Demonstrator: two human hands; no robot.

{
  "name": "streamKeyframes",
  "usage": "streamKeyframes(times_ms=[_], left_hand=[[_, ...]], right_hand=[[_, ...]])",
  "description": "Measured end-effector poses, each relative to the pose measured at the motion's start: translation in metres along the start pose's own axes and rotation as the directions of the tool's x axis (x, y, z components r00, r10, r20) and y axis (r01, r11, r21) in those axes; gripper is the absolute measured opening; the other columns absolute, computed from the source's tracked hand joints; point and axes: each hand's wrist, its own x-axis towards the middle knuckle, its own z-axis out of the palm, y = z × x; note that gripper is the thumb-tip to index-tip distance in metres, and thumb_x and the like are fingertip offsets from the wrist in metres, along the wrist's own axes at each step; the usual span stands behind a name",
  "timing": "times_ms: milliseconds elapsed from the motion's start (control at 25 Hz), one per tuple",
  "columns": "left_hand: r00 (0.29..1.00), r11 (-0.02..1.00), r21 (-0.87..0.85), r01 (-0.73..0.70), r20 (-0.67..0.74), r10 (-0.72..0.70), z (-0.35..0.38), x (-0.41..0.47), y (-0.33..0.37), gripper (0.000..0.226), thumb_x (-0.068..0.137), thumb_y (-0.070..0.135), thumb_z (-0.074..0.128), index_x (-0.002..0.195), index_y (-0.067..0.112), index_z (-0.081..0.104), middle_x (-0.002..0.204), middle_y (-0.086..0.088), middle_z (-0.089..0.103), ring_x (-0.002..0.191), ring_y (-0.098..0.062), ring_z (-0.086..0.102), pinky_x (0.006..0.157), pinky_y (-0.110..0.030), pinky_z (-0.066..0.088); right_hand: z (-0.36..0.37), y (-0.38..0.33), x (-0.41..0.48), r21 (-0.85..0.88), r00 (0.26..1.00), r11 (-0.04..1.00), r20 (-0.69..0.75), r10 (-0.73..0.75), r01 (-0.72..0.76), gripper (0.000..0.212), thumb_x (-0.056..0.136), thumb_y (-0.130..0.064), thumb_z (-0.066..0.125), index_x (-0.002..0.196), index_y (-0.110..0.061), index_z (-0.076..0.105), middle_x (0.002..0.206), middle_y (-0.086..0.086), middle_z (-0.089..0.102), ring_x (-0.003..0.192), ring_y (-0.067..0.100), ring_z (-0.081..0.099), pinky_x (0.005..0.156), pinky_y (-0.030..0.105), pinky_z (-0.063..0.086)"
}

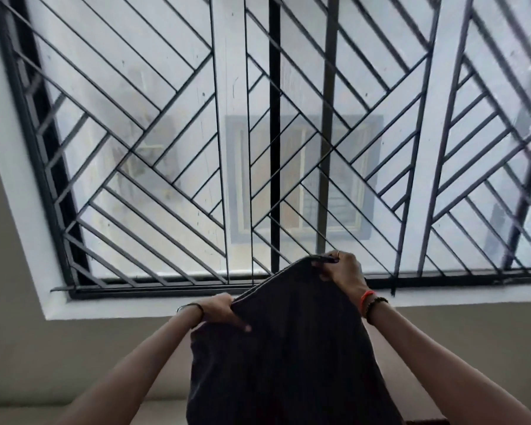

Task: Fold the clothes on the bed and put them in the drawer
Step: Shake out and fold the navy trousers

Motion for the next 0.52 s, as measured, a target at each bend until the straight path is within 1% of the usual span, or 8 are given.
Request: streamKeyframes(times_ms=[40,120,160,240,320,360,440,520], left_hand=[[1.0,0.997,0.082,-0.006,-0.006,0.006,-0.01,-0.002,0.007,0.016,0.075,0.03,0.079,0.085,0.025,0.069,0.086,0.005,0.069,0.082,-0.012,0.065,0.077,-0.023,0.053],[0.998,0.974,0.223,-0.038,-0.046,0.049,-0.028,-0.011,0.018,0.021,0.079,0.029,0.074,0.096,0.018,0.071,0.094,0.0,0.071,0.087,-0.012,0.064,0.075,-0.023,0.05],[0.995,0.97,0.236,-0.057,-0.061,0.074,-0.037,-0.015,0.022,0.022,0.081,0.023,0.07,0.102,0.015,0.07,0.1,-0.003,0.071,0.088,-0.01,0.062,0.075,-0.022,0.049],[0.989,0.968,0.222,-0.116,-0.06,0.132,-0.053,-0.026,0.029,0.03,0.081,0.011,0.056,0.108,0.019,0.067,0.11,-0.004,0.07,0.093,-0.008,0.062,0.083,-0.026,0.053],[0.979,0.961,0.212,-0.178,-0.058,0.194,-0.07,-0.035,0.039,0.047,0.074,0.01,0.046,0.113,0.031,0.061,0.114,0.0,0.068,0.102,-0.011,0.063,0.091,-0.034,0.053],[0.968,0.953,0.211,-0.219,-0.077,0.24,-0.077,-0.039,0.048,0.052,0.073,0.009,0.045,0.116,0.037,0.056,0.113,0.0,0.067,0.101,-0.011,0.064,0.088,-0.035,0.054],[0.942,0.944,0.138,-0.298,-0.12,0.315,-0.09,-0.046,0.067,0.062,0.08,-0.004,0.044,0.122,0.041,0.046,0.099,0.002,0.068,0.083,-0.004,0.066,0.068,-0.025,0.055],[0.916,0.923,0.116,-0.366,-0.128,0.38,-0.1,-0.046,0.081,0.074,0.083,-0.013,0.042,0.13,0.044,0.041,0.089,0.004,0.07,0.073,-0.004,0.065,0.06,-0.02,0.052]], right_hand=[[-0.009,-0.012,0.003,-0.029,0.999,0.999,-0.034,-0.032,0.031,0.021,0.07,-0.022,0.084,0.073,-0.012,0.065,0.064,0.006,0.063,0.052,0.016,0.062,0.055,0.026,0.055],[-0.025,-0.032,0.005,-0.039,0.995,0.996,-0.066,-0.079,0.077,0.022,0.07,-0.02,0.084,0.072,-0.008,0.065,0.062,0.007,0.064,0.05,0.015,0.063,0.056,0.028,0.056],[-0.034,-0.038,0.007,-0.026,0.993,0.995,-0.077,-0.093,0.091,0.021,0.068,-0.016,0.085,0.071,-0.007,0.066,0.064,0.009,0.065,0.054,0.016,0.066,0.059,0.03,0.058],[-0.053,-0.045,0.012,-0.017,0.988,0.994,-0.105,-0.112,0.111,0.02,0.063,-0.01,0.087,0.069,-0.013,0.068,0.07,0.009,0.069,0.066,0.019,0.068,0.069,0.037,0.059],[-0.072,-0.046,0.016,-0.119,0.974,0.98,-0.14,-0.177,0.161,0.026,0.06,-0.009,0.088,0.073,-0.021,0.069,0.073,0.003,0.071,0.071,0.014,0.065,0.072,0.03,0.055],[-0.081,-0.049,0.017,-0.138,0.969,0.975,-0.152,-0.194,0.173,0.028,0.06,-0.007,0.088,0.077,-0.021,0.07,0.074,0.001,0.07,0.071,0.012,0.064,0.07,0.024,0.052],[-0.099,-0.051,0.019,-0.123,0.97,0.978,-0.158,-0.185,0.167,0.027,0.063,-0.004,0.086,0.083,-0.014,0.072,0.074,0.004,0.069,0.065,0.007,0.063,0.062,0.018,0.052],[-0.113,-0.058,0.019,-0.108,0.978,0.988,-0.164,-0.127,0.11,0.02,0.067,-0.012,0.085,0.08,-0.015,0.071,0.066,0.003,0.065,0.054,0.007,0.059,0.053,0.021,0.049]])
